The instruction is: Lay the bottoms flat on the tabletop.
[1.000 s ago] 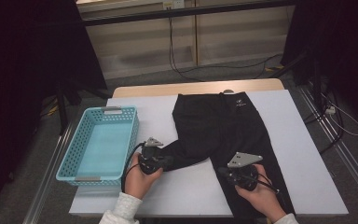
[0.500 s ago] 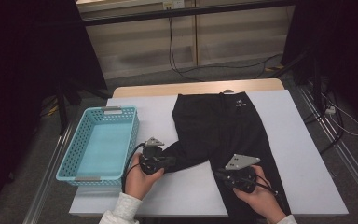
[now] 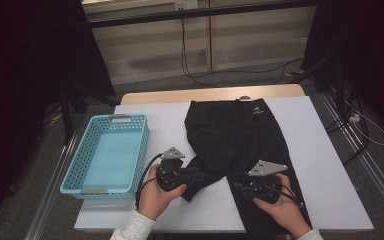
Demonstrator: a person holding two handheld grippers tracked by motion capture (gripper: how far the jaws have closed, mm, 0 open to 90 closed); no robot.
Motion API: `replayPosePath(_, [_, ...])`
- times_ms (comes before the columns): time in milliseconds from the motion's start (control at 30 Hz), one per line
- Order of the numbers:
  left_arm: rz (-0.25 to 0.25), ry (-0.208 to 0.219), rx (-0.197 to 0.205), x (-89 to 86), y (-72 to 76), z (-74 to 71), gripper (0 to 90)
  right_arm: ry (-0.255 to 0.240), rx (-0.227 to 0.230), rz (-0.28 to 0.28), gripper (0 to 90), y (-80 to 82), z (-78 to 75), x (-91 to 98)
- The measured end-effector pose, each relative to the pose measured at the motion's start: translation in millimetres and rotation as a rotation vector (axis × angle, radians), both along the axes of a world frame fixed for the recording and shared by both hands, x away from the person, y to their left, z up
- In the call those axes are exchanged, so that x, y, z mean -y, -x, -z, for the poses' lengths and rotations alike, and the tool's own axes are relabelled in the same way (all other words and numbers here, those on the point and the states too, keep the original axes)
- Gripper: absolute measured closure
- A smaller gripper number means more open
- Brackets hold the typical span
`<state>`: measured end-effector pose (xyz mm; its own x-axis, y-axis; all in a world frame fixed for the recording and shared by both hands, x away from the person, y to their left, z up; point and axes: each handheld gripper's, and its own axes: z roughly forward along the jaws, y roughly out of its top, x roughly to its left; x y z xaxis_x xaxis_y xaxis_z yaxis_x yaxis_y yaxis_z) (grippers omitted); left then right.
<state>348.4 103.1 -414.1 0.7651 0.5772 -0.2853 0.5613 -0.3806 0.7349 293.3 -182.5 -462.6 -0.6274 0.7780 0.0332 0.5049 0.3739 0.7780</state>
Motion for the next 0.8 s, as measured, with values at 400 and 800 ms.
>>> replayPosePath(400, [-0.150, -0.160, 0.092, -18.0, -24.3, 38.4, 44.3, 0.005, 0.004, -0.017, 46.5, -2.6, -0.7, -7.1])
replayPosePath(800, [-0.047, -0.105, -0.044, -3.3, -13.9, 37.0, 87.5, -0.024, 0.018, -0.015, 41.5, -2.9, -4.8, -8.6])
